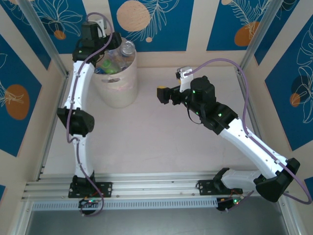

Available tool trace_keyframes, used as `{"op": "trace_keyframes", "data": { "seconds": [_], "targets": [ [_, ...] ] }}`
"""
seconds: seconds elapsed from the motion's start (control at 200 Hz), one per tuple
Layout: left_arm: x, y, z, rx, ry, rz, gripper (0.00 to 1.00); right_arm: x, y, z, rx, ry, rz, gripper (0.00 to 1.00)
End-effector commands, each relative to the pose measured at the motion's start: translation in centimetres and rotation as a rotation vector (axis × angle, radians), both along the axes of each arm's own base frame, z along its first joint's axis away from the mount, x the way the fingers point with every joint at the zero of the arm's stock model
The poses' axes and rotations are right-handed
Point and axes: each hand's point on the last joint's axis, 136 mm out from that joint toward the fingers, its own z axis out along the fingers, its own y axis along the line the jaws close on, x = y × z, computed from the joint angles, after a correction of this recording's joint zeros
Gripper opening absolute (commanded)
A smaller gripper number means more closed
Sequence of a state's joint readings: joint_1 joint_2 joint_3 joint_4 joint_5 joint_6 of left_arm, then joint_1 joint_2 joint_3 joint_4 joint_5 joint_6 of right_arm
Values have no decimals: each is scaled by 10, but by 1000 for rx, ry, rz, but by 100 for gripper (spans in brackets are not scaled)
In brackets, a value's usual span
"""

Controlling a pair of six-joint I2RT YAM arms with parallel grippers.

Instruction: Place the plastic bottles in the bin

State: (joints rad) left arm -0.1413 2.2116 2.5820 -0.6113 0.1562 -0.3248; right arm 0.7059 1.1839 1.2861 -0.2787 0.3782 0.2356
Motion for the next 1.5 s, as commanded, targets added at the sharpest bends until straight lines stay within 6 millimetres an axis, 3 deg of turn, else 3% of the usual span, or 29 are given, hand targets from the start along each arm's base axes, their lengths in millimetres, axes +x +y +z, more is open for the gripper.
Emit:
{"op": "trace_keyframes", "data": {
  "seconds": [0.0,0.215,0.415,0.555,0.73,1.06,1.215,1.305,1.385,1.495],
  "targets": [
    [-25,-18,55,21,-137,-66,60,1,2,1,2,-11,-1,99],
    [-24,-48,49,58,-162,-140,50,3,-3,-4,-9,6,-21,99],
    [-12,-68,30,116,-161,-173,38,1,-9,-4,-8,7,-39,99],
    [-11,-66,6,217,-104,-147,36,1,-12,-4,-7,5,-49,99],
    [-10,-50,-26,331,-12,-96,36,1,-14,-3,0,4,-54,99],
    [-21,-46,-54,425,73,-90,36,-3,-17,-3,14,2,-53,99],
    [-24,-49,-33,379,22,-90,42,-3,-18,-1,13,-5,-57,99],
    [-27,-48,-7,356,-32,-76,43,-3,-19,0,11,-7,-59,99],
    [-31,-47,14,339,-77,-62,53,-4,-21,1,7,-11,-61,99],
    [-38,-44,49,298,-161,-38,55,-4,-26,3,-6,-22,-82,99]
  ]
}}
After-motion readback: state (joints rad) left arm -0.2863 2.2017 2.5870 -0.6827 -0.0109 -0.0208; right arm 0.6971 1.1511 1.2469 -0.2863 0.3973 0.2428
